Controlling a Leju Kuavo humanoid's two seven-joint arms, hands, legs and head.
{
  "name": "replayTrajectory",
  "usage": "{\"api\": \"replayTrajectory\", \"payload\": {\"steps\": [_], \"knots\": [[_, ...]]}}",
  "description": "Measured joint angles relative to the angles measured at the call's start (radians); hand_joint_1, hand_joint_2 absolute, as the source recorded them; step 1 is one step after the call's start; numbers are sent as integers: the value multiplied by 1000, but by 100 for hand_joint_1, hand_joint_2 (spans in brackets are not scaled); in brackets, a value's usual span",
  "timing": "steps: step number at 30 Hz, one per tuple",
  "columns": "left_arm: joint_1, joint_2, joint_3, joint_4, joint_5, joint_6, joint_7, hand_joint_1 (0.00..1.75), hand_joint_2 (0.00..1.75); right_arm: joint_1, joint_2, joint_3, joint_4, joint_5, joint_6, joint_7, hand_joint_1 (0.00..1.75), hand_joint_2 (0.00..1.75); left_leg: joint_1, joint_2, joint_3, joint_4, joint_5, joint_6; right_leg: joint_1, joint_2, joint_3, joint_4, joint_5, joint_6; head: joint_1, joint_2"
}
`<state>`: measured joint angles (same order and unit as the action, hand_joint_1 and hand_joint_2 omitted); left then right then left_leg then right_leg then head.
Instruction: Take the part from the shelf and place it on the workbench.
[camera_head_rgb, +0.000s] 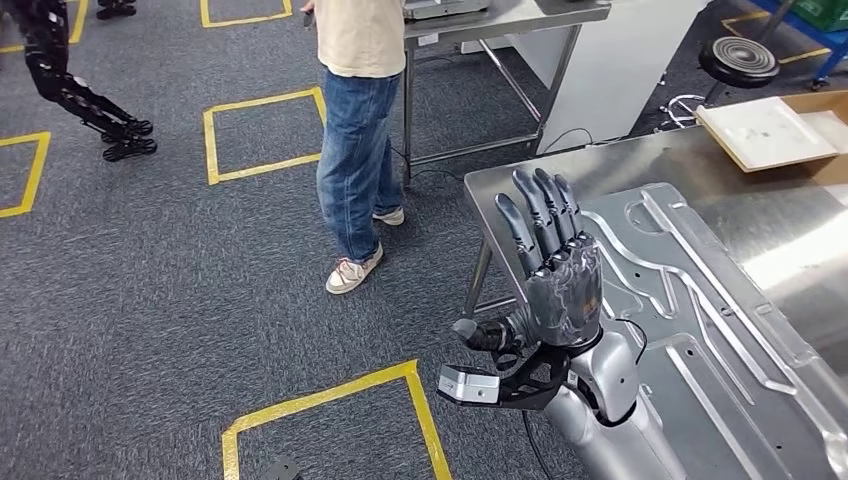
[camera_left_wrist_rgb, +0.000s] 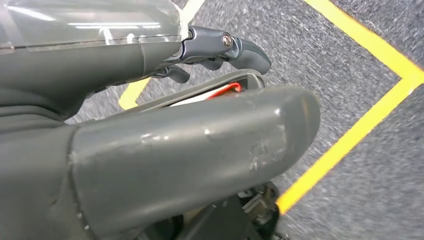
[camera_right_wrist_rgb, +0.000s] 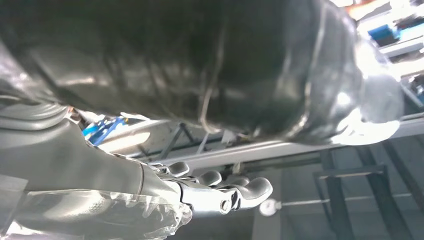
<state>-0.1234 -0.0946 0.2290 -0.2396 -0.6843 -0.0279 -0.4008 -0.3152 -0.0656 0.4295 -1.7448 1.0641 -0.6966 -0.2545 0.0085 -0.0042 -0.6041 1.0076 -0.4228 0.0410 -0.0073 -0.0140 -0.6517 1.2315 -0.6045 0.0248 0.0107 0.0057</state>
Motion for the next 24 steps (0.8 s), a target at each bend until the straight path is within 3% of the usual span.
{"api": "replayTrajectory", "payload": {"steps": [1, 2, 3, 4, 6, 8, 10, 12, 14, 16, 17, 18, 21, 23, 24], "knots": [[0, 0, 0, 0, 0, 0, 0, 0, 0, 3, 0, 0, 2, 0, 0, 0, 0, 0, 0, -12, 0, 0, 0, 1, 0, 6, -26, 50, -13, 0, 0, 0], [1, 0, 0, 0, 0, 0, 0, 0, 0, 5, 0, 0, 5, 0, 0, 0, 0, 0, 0, -26, 0, 2, 0, 1, 0, 9, -38, 67, -6, -1, 0, 0], [2, 0, 0, 0, 0, 0, 0, 0, 0, 7, 0, 0, 7, 0, 0, 0, 0, 0, -1, -39, 0, 3, 0, 0, 0, 13, -32, 45, 21, -4, 0, 0], [2, 0, 1, 0, 0, 0, 0, 0, 0, 7, 0, 0, 8, 0, 0, 0, 0, 0, -1, -53, 1, 5, 0, 0, 0, 22, -9, -13, 62, -9, 0, 0], [1, -1, 1, 0, 0, 0, 0, 0, 0, 6, 0, 0, 8, 0, 0, -1, 0, 0, 0, -77, -3, 9, -1, -4, -1, 69, 46, -146, 125, -21, 0, 0], [1, -2, 1, 0, 0, 0, 0, 0, 0, 6, 0, 0, 9, 0, -1, -1, 0, 0, 4, -98, -12, 10, 2, -14, 1, 101, 68, -203, 139, -27, 0, 0], [2, -1, 2, 0, 0, 1, 0, 0, 0, 5, 0, 0, 9, -3, -1, -3, 0, 0, 7, -115, -17, 6, 6, -29, 1, 84, 73, -213, 141, -32, 0, 0], [2, 1, 4, 0, 2, 2, -3, 0, 0, 3, 2, 0, 9, -29, 4, -8, 0, 0, 4, -83, -27, 28, -11, -40, -5, 59, 84, -228, 147, -40, -2, 0], [-3, 2, 6, 0, 4, 3, -6, 0, 0, 2, 3, 0, 10, -70, 13, -17, 0, 0, 4, -30, -70, 121, -65, -51, -5, 30, 89, -235, 149, -45, -3, 0], [-7, 2, 7, 0, 3, 7, -5, 0, 0, 3, 3, 0, 13, -91, 17, -24, 0, 0, 7, -10, -126, 240, -113, -61, -3, 0, 90, -233, 147, -48, -4, 0], [-7, 3, 8, 0, 3, 10, -2, 0, 0, 4, 3, 0, 15, -92, 17, -27, 0, 0, 9, -6, -137, 265, -114, -64, -3, -13, 90, -232, 145, -49, -4, 0], [-6, 4, 8, 0, 2, 12, 1, 0, 0, 5, 3, 0, 17, -91, 17, -31, 0, 0, 10, -3, -129, 253, -97, -66, -3, -25, 90, -230, 143, -48, -4, 0], [-5, 9, 10, 0, 0, 18, 13, 0, 0, 6, 4, 0, 21, -83, 17, -37, 0, 0, 7, 34, -35, 75, -18, -58, 0, -55, 91, -220, 133, -39, -4, 0], [-5, 10, 13, 0, 1, 27, 27, 0, 0, 6, 6, 0, 24, -71, 17, -37, 0, 0, 0, 53, -6, 14, -6, -44, 6, -70, 91, -214, 126, -30, -3, 0], [-2, 11, 15, 0, 2, 31, 33, 0, 0, 5, 7, 0, 25, -64, 18, -37, 0, 0, -4, 47, -6, 13, -7, -37, 8, -77, 92, -213, 125, -26, -3, 0]]}}
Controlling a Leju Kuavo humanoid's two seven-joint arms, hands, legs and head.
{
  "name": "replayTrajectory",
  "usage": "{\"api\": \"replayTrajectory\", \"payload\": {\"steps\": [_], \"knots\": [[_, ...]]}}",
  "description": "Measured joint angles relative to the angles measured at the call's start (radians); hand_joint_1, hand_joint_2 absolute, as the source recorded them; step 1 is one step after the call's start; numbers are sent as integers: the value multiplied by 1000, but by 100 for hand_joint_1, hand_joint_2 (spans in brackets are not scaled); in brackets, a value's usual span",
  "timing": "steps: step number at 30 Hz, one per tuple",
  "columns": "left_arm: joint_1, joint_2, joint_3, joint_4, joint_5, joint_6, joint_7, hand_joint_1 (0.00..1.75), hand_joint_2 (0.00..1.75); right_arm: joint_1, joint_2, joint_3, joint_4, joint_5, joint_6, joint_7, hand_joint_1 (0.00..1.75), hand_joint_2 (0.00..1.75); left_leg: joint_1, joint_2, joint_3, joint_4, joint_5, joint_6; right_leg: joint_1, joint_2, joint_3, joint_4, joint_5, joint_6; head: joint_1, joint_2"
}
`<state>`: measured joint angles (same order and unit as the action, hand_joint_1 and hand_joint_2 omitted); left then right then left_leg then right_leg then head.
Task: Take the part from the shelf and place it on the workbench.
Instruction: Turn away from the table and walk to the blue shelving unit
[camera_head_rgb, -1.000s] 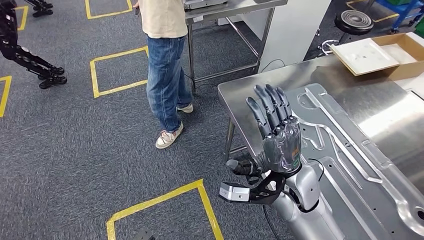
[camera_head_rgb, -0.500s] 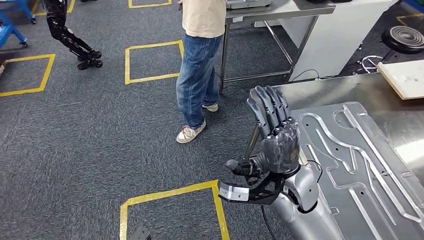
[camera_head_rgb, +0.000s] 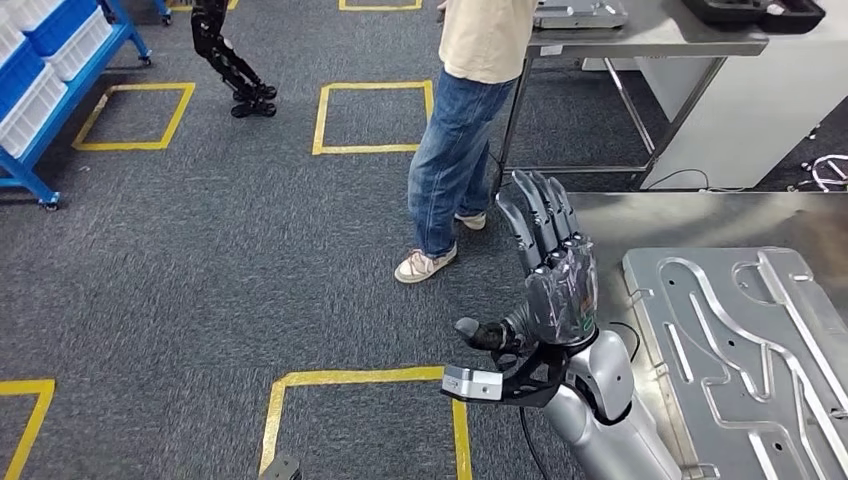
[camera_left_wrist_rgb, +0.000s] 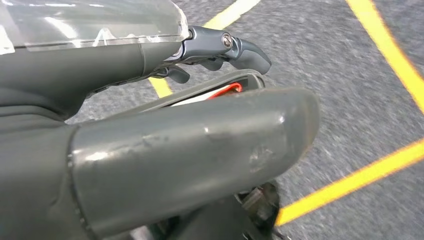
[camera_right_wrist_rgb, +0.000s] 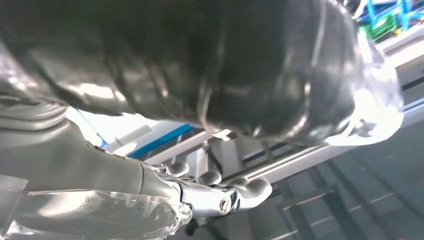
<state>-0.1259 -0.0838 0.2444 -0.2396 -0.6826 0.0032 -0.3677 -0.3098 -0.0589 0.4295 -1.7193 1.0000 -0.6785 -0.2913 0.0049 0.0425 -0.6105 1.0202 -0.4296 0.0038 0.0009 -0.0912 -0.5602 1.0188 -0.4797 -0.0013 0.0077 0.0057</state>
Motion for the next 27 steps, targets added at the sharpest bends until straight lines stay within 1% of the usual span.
{"api": "replayTrajectory", "payload": {"steps": [1, 2, 3, 4, 5, 6, 7, 8, 9, 10, 11, 12, 13, 14, 15, 16, 17, 18, 19, 20, 21, 22, 23, 24, 25, 26, 27], "knots": [[4, 0, 3, 0, 2, 4, 5, 0, 0, -1, 2, 0, 2, 6, 2, 1, 0, 0, 0, -9, -1, -1, 1, 6, 0, -7, 2, -1, -1, 4, 0, 0], [9, 0, 7, 0, 6, 8, 9, 0, 0, -3, 3, 0, 4, 11, 6, 4, 0, 0, 2, -17, 0, -5, 4, 12, -2, -7, 3, 1, -4, 8, 0, 0], [13, 1, 10, 0, 10, 12, 12, 0, 0, -5, 4, 0, 6, 15, 10, 6, 0, 0, 4, -25, 1, -9, 7, 18, -4, 4, 0, 11, -14, 14, 0, 0], [15, 1, 14, 1, 14, 16, 15, 0, 0, -7, 4, 0, 8, 19, 15, 9, 0, 0, 7, -32, 2, -13, 10, 24, -8, 24, -11, 38, -34, 18, 0, 0], [17, 0, 17, 2, 17, 17, 18, 0, 0, -9, 4, 0, 10, 23, 18, 10, 0, 0, 9, -40, 2, -15, 13, 29, -11, 48, -31, 84, -63, 22, 0, 0], [18, 0, 20, 2, 19, 17, 20, 0, 0, -9, 4, 0, 12, 26, 19, 12, 0, 0, 9, -48, 0, -15, 14, 32, -13, 68, -61, 148, -97, 24, 1, 0], [20, -1, 23, 4, 19, 16, 24, 0, 0, -9, 4, 0, 16, 28, 20, 13, 0, 0, 9, -58, -2, -14, 15, 34, -14, 78, -93, 213, -124, 26, 1, 0], [23, -1, 26, 5, 19, 15, 28, 0, 0, -8, 4, 0, 20, 28, 21, 14, 0, 0, 8, -68, -3, -13, 16, 35, -14, 83, -117, 259, -136, 27, 1, 0], [28, -2, 29, 7, 19, 14, 33, 0, 0, -8, 4, 0, 24, 28, 23, 16, 0, 0, 8, -79, -4, -11, 16, 35, -15, 85, -125, 272, -127, 28, 1, 0], [33, -3, 31, 8, 19, 13, 38, 0, 0, -9, 4, 0, 28, 28, 26, 17, 0, 0, 8, -90, -4, -9, 16, 34, -15, 90, -114, 244, -98, 26, 1, 0], [38, -4, 33, 10, 19, 12, 41, 0, 0, -10, 4, 0, 31, 28, 28, 18, 0, 0, 8, -102, -5, -6, 15, 33, -16, 101, -87, 185, -59, 24, 1, 0], [40, -5, 34, 11, 19, 12, 43, 0, 0, -11, 4, 0, 35, 28, 30, 18, 0, 0, 8, -113, -6, -3, 15, 30, -18, 125, -58, 119, -28, 21, 1, 0], [40, -7, 36, 11, 19, 11, 44, 0, 0, -12, 4, 0, 38, 28, 31, 18, 0, 0, 7, -124, -10, 0, 15, 26, -19, 146, -34, 64, -7, 18, 0, 0], [39, -8, 37, 11, 19, 11, 44, 0, 0, -13, 4, 0, 41, 27, 31, 18, 0, 0, 7, -136, -14, 2, 16, 19, -19, 163, -20, 30, 0, 15, 0, 0], [38, -9, 39, 11, 20, 11, 44, 0, 0, -14, 4, 0, 43, 27, 31, 18, 0, 0, 8, -146, -19, 2, 19, 12, -18, 169, -15, 18, -3, 12, 0, 0], [39, -9, 42, 11, 20, 11, 44, 0, 0, -16, 4, 0, 45, 26, 31, 18, 0, 0, 10, -158, -22, 0, 22, 3, -16, 159, -13, 13, -2, 9, 0, 0], [41, -8, 45, 11, 21, 11, 44, 0, 0, -18, 5, 0, 47, 26, 31, 18, 0, 0, 13, -164, -25, -1, 24, -3, -17, 147, -11, 9, 1, 3, 1, 0], [43, -7, 48, 11, 21, 12, 44, 0, 0, -20, 6, 0, 47, 26, 31, 18, 0, 0, 12, -154, -29, 5, 19, -9, -19, 136, -7, 3, 5, -3, 0, 0], [44, -6, 51, 11, 22, 13, 43, 0, 0, -22, 6, 0, 47, 25, 30, 18, 0, 0, 11, -133, -39, 27, 4, -13, -21, 123, -4, -4, 9, -8, -1, 0], [43, -5, 53, 11, 23, 14, 43, 0, 0, -23, 7, 0, 47, 25, 29, 18, 0, 0, 11, -105, -58, 69, -22, -16, -22, 109, -2, -8, 11, -13, -2, 0], [42, -6, 55, 11, 24, 15, 43, 0, 0, -23, 7, 0, 48, 25, 28, 18, 0, 0, 10, -78, -84, 128, -56, -19, -20, 96, -1, -9, 11, -15, -3, 0], [41, -5, 57, 11, 25, 15, 43, 0, 0, -23, 7, 0, 48, 25, 27, 18, 0, 0, 11, -64, -112, 191, -86, -22, -17, 81, -2, -8, 10, -18, -4, 0], [41, -5, 59, 11, 25, 15, 43, 0, 0, -23, 7, 0, 49, 25, 26, 18, 0, 0, 13, -57, -132, 239, -104, -25, -15, 66, -2, -7, 9, -19, -4, 0], [42, -5, 60, 12, 26, 16, 43, 0, 0, -22, 7, 0, 49, 25, 26, 17, 0, 0, 14, -53, -137, 258, -104, -26, -14, 53, -2, -6, 7, -20, -4, 0], [44, -4, 62, 12, 27, 16, 43, 0, 0, -23, 7, 0, 49, 25, 26, 17, 0, 0, 14, -49, -122, 237, -86, -26, -14, 40, -2, -4, 5, -20, -4, 0], [45, -3, 64, 12, 29, 16, 44, 0, 0, -23, 7, 0, 49, 26, 26, 16, 0, 0, 14, -40, -90, 181, -56, -25, -13, 29, -1, -1, 2, -18, -4, 0], [46, -1, 65, 12, 30, 16, 44, 0, 0, -24, 7, 0, 49, 27, 26, 16, 0, 0, 11, -20, -53, 114, -32, -21, -12, 19, 0, 2, -2, -16, -4, 0]]}}
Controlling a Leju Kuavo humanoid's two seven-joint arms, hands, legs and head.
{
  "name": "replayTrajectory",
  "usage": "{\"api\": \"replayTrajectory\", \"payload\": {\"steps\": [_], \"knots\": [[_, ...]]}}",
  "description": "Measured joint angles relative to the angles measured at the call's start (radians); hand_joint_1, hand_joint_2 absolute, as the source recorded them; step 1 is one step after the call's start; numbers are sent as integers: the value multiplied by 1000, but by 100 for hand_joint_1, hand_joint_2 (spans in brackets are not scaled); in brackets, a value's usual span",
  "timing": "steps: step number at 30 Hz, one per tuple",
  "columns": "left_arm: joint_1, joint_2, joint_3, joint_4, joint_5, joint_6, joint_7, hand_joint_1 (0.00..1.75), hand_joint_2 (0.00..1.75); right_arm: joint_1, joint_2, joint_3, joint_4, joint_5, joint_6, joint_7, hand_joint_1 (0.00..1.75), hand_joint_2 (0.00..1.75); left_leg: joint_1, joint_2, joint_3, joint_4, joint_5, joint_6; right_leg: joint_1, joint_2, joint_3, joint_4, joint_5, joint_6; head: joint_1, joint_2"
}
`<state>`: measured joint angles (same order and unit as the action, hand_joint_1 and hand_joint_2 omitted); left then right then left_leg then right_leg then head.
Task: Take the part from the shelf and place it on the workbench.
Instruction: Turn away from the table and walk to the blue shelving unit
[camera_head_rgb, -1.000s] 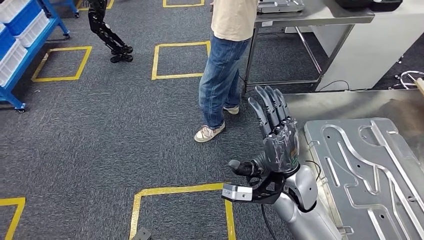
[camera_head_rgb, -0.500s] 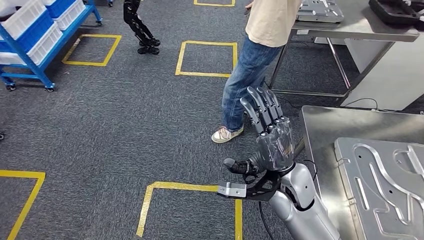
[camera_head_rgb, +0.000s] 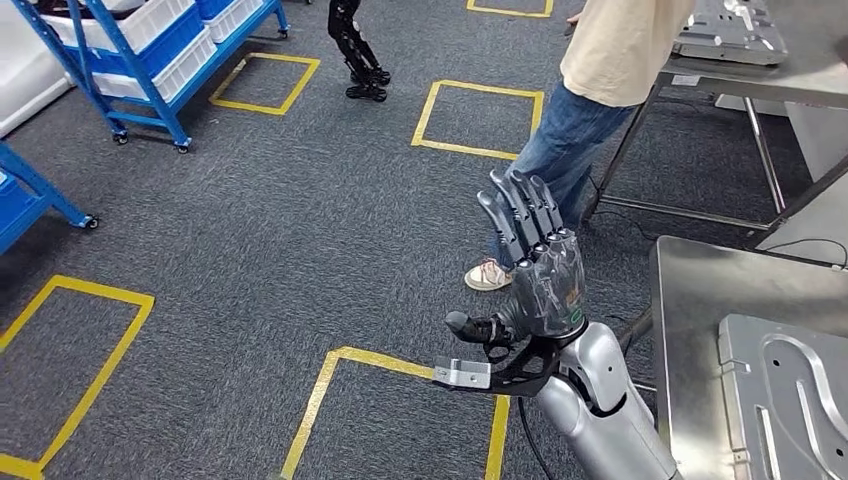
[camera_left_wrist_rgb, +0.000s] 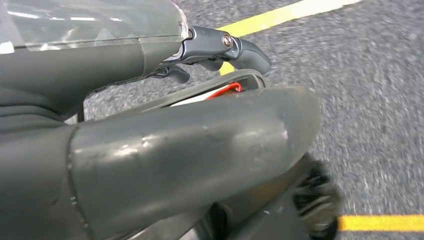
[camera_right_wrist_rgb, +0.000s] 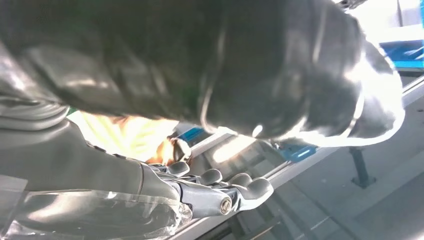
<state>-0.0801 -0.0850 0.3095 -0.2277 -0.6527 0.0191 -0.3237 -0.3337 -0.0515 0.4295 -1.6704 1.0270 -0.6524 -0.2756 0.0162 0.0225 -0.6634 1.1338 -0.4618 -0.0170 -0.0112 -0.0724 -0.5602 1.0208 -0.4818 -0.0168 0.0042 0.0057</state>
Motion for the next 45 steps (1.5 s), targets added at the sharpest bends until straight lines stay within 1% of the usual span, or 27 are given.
{"api": "replayTrajectory", "payload": {"steps": [1, 3, 5, 6, 8, 9, 11, 13, 14, 16, 18, 21, 23, 25, 27, 28, 29, 31, 33, 34, 36, 37, 39, 41, 42, 43, 45], "knots": [[0, 1, 1, 0, 1, 0, 0, 0, 0, -1, 0, 0, 0, 1, 0, 0, 0, 0, -4, 15, 31, -58, 18, 6, 3, -9, 0, 3, -4, 3, 0, 0], [-1, 2, 3, 0, 1, 0, 0, 0, 0, -2, 0, 0, 0, 1, 0, -1, 0, 0, -12, 30, 53, -106, 24, 19, 8, -25, 1, 6, -8, 11, 1, 0], [2, 2, 5, 0, 1, 0, 0, 0, 0, -4, 1, 0, 0, 1, 0, -2, 0, 0, -12, 11, 52, -110, 28, 30, 9, -37, 4, 4, -11, 20, 1, 0], [4, 2, 7, 1, 1, 0, 0, 0, 0, -5, 2, 0, 0, 1, 0, -2, 0, 0, -10, 2, 54, -115, 31, 35, 7, -28, 4, 10, -18, 26, 1, 0], [3, 3, 9, 1, 1, 0, 0, 0, 0, -8, 2, 0, 0, 1, -1, -2, 0, 0, -4, -13, 57, -124, 38, 47, 2, 17, -20, 66, -58, 35, 1, 0], [2, 3, 9, 1, 1, 0, 0, 0, 0, -7, 2, 0, 0, 1, -1, -3, 0, 0, -4, -22, 57, -126, 39, 50, 0, 44, -46, 123, -88, 38, 1, 0], [0, 3, 10, 1, 1, 0, 0, 0, 0, -4, 2, 0, 2, 1, -1, -3, 0, 0, -4, -43, 55, -125, 40, 53, -2, 65, -107, 242, -134, 41, 1, 0], [1, 3, 10, 2, 0, -1, 0, 0, 0, -2, 2, 0, 3, 1, -1, -3, 0, 0, -4, -67, 55, -122, 40, 52, -3, 69, -122, 259, -111, 43, 1, 0], [2, 3, 10, 2, 0, -1, 1, 0, 0, -2, 2, 0, 3, 2, -1, -3, 0, 0, -4, -79, 55, -120, 39, 51, -5, 74, -105, 215, -75, 42, 1, 0], [2, 2, 11, 2, -4, -1, 2, 0, 0, -2, 1, 0, 4, 5, -2, -2, 0, 0, -4, -102, 53, -113, 36, 45, -10, 110, -53, 91, -12, 38, 1, 0], [1, 2, 11, 2, -7, -1, 4, 0, 0, 0, 1, 0, 5, 10, -2, 1, 0, 0, -4, -122, 45, -108, 37, 34, -11, 138, -26, 26, 3, 34, 1, 0], [7, 4, 15, 3, -11, 0, 4, 0, 0, 3, 0, 0, 9, 14, -3, 2, 0, 0, 0, -142, 38, -110, 41, 15, -9, 118, -19, 15, 3, 22, 1, 0], [8, 7, 18, 5, -14, 0, -1, 0, 0, 2, 0, 0, 13, 16, -3, 2, 0, 0, -2, -105, 22, -74, 17, 5, -11, 95, -12, 5, 7, 8, -2, 0], [5, 8, 18, 6, -17, 0, -5, 0, 0, 4, 0, 0, 19, 16, -3, 2, 0, 0, -4, -52, -28, 37, -41, -1, -7, 68, -9, 1, 8, -2, -4, 0], [6, 8, 19, 6, -17, -1, -5, 0, 0, 5, -1, 0, 27, 18, -3, 2, 0, 0, -1, -34, -79, 149, -85, -6, -2, 39, -11, 3, 6, -7, -4, 0], [8, 8, 20, 6, -18, -1, -4, 0, 0, 6, -2, 0, 31, 18, -2, 2, 0, 0, -1, -31, -85, 165, -85, -8, -1, 27, -11, 4, 5, -8, -4, 0], [10, 9, 21, 7, -19, -1, -3, 0, 0, 6, -2, 0, 35, 19, -2, 2, 0, 0, 0, -29, -72, 146, -68, -8, -1, 15, -11, 4, 4, -7, -4, 0], [13, 10, 23, 7, -20, -1, -1, 0, 0, 6, -2, 0, 42, 19, 0, 2, 0, 0, 0, -10, -5, 24, -9, -5, 0, -4, -9, 7, 0, -3, -4, 0], [12, 12, 25, 7, -20, -1, -1, 0, 0, 6, -2, 0, 49, 19, 3, 2, 0, 0, -8, 22, 51, -82, 20, 7, 4, -21, -6, 9, -4, 4, -4, 0], [12, 12, 25, 7, -20, -1, -1, 0, 0, 6, -2, 0, 53, 19, 4, 2, 0, 0, -12, 29, 61, -103, 20, 14, 7, -29, -5, 9, -6, 8, -4, 0], [14, 11, 27, 7, -21, -1, -1, 0, 0, 5, -2, 0, 60, 19, 5, 2, 0, 0, -15, 16, 60, -110, 21, 29, 9, -44, -1, 6, -6, 18, -4, 0], [16, 11, 28, 7, -21, -1, -1, 0, 0, 5, -2, 0, 63, 19, 5, 2, 0, 0, -13, 6, 62, -114, 24, 35, 8, -42, 1, 6, -9, 23, -4, 0], [18, 11, 29, 7, -21, -1, -2, 0, 0, 4, -2, 0, 67, 19, 5, 2, 0, 0, -8, -11, 65, -125, 32, 47, 3, -5, -14, 44, -40, 33, -4, 0], [15, 11, 31, 7, -21, -1, -2, 0, 0, 7, -3, 0, 73, 21, 4, 4, 0, 0, -6, -29, 65, -129, 36, 55, -1, 46, -66, 155, -100, 37, -4, 0], [13, 11, 32, 7, -21, -1, -2, 0, 0, 10, -4, 0, 77, 25, 4, 5, 0, 0, -6, -40, 64, -128, 36, 56, -2, 58, -98, 217, -124, 39, -4, 0], [13, 11, 32, 7, -23, -1, -1, 0, 0, 12, -5, -1, 82, 30, 5, 6, 0, 0, -6, -53, 63, -128, 36, 57, -3, 65, -121, 259, -133, 40, -4, 0], [13, 11, 33, 7, -27, -2, 1, 0, 0, 16, -6, -2, 96, 38, 5, 10, 0, 0, -6, -78, 63, -124, 35, 56, -4, 71, -120, 239, -92, 40, -4, 0]]}}
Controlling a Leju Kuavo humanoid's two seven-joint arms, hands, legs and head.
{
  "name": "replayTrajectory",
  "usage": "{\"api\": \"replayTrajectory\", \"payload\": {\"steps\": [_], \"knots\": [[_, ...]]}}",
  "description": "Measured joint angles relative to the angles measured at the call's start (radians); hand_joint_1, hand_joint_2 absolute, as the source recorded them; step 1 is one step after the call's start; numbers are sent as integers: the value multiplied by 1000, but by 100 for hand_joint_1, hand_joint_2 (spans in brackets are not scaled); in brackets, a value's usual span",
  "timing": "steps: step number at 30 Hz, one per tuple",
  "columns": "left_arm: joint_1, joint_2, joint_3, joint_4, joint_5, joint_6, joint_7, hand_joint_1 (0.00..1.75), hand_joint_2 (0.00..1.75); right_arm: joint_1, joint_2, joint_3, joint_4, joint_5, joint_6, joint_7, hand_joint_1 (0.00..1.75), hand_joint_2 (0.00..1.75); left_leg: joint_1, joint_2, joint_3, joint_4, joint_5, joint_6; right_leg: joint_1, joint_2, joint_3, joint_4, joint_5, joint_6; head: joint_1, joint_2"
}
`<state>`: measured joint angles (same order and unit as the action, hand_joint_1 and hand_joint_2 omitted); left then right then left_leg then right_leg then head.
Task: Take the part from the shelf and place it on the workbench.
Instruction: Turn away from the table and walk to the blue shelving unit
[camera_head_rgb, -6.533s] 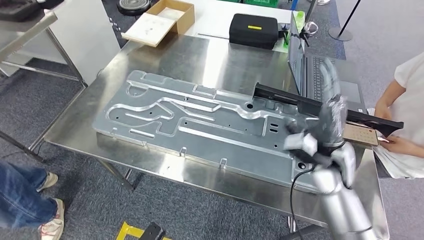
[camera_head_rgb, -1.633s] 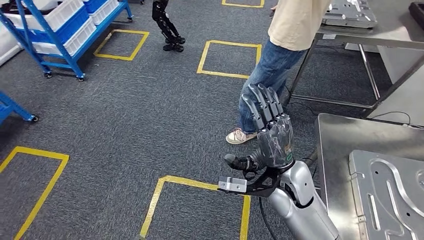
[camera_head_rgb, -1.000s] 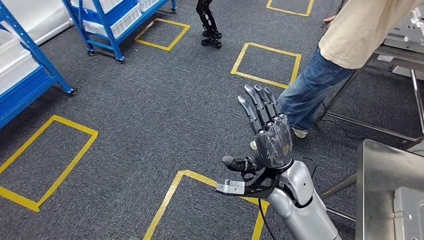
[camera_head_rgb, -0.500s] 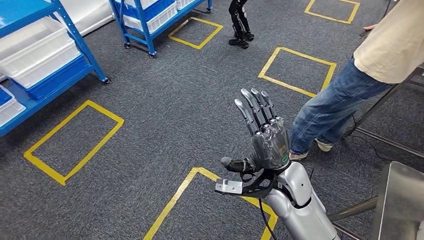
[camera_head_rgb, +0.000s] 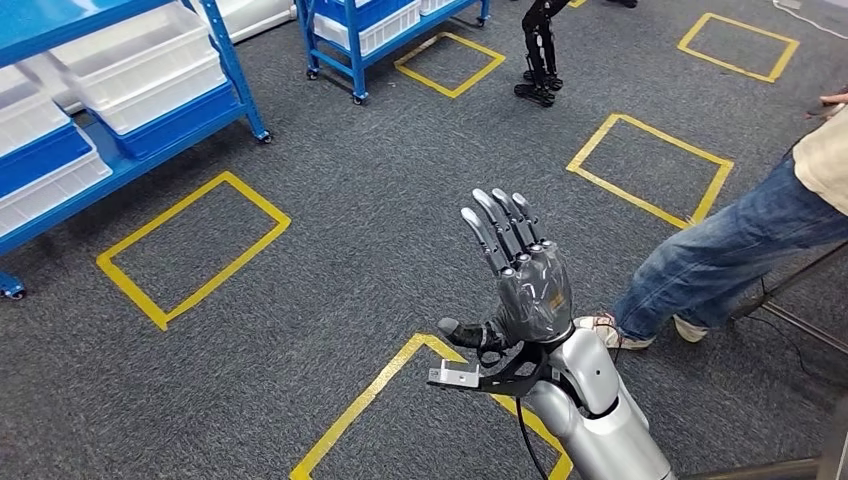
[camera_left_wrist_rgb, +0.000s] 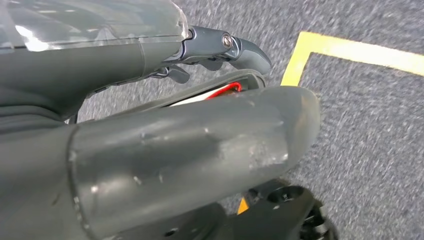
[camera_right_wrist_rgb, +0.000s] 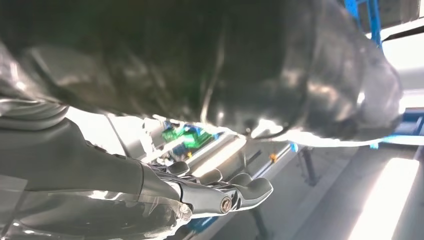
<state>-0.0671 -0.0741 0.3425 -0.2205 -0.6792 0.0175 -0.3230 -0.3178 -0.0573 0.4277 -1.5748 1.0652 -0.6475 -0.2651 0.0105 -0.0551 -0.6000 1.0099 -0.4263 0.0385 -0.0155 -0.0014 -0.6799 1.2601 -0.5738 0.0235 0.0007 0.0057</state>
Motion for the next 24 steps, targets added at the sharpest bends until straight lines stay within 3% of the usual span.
{"api": "replayTrajectory", "payload": {"steps": [1, 3, 5, 7, 9, 11, 13, 14, 15, 16, 18, 20, 22, 24], "knots": [[0, 0, 0, 0, -2, -1, 1, 0, 0, 0, -1, -1, 7, 1, 0, 2, 0, 0, 0, -12, 0, 3, -1, -2, -2, 8, 22, -55, 39, -1, 0, 0], [-2, -2, 0, 0, -4, -2, 2, 0, 0, 1, -3, -7, 25, 1, 0, 5, 0, 0, -1, -35, -4, 11, -5, -9, -7, 51, 72, -171, 91, -4, 0, 0], [-5, -4, 0, 0, -5, -4, 2, 0, 0, 4, -4, -12, 49, 2, 0, 6, 0, 0, 1, -55, -13, 14, -3, -22, -7, 76, 91, -218, 96, -9, 0, 0], [-5, -5, 1, 0, -5, -4, 3, 0, 0, 7, -5, -17, 71, 6, -1, 6, 0, 0, 5, -68, -19, 12, 0, -36, -5, 57, 94, -225, 99, -19, 0, 0], [-4, -5, 2, 0, -5, -4, 4, 0, 0, 6, -6, -20, 86, 11, -2, 6, 0, 0, 4, -32, -33, 42, -19, -45, -7, 34, 103, -236, 104, -32, -2, 0], [-8, -6, 2, 0, -6, -4, 4, 0, 0, 8, -7, -23, 97, 12, -3, 6, 0, 0, 1, 24, -86, 153, -77, -51, -5, 6, 108, -242, 104, -41, -4, 0], [-11, -7, 2, 0, -6, -4, 5, 0, 0, 12, -7, -26, 108, 13, -3, 6, 0, 0, 3, 44, -147, 277, -124, -55, 0, -23, 108, -241, 102, -46, -5, 0], [-10, -7, 2, 0, -6, -4, 5, 0, 0, 13, -7, -27, 111, 13, -3, 6, 0, 0, 3, 47, -157, 297, -123, -56, 2, -36, 108, -240, 100, -47, -5, 0], [-9, -8, 2, 0, -6, -4, 6, 0, 0, 14, -7, -27, 114, 13, -3, 6, 0, 0, 2, 50, -144, 275, -104, -55, 3, -48, 108, -239, 98, -47, -5, 0], [-8, -8, 2, 0, -6, -4, 6, 0, 0, 14, -7, -27, 117, 13, -3, 6, 0, 0, 2, 58, -113, 219, -72, -51, 4, -59, 110, -238, 96, -46, -5, 0], [-9, -8, 2, 0, -6, -4, 6, 0, 0, 14, -7, -29, 120, 13, -3, 6, 0, 0, -7, 95, -37, 78, -20, -38, 9, -80, 114, -236, 91, -42, -6, 0], [-12, -8, 2, 0, -6, -4, 6, 0, 0, 14, -7, -32, 122, 17, -3, 8, 0, 0, -16, 116, -5, 14, -9, -25, 14, -99, 118, -237, 87, -34, -5, 0], [-11, -8, 2, 0, -10, -4, 6, 0, 0, 14, -7, -34, 128, 34, 2, 16, 0, 0, -16, 97, -5, 6, -7, -15, 16, -116, 122, -238, 85, -25, -5, 0], [-8, -8, 3, 0, -14, -4, 5, 0, 0, 15, -7, -37, 151, 52, 12, 25, 0, 0, -9, 78, 0, -6, 1, -4, 13, -82, 116, -214, 66, -14, -4, 0]]}}
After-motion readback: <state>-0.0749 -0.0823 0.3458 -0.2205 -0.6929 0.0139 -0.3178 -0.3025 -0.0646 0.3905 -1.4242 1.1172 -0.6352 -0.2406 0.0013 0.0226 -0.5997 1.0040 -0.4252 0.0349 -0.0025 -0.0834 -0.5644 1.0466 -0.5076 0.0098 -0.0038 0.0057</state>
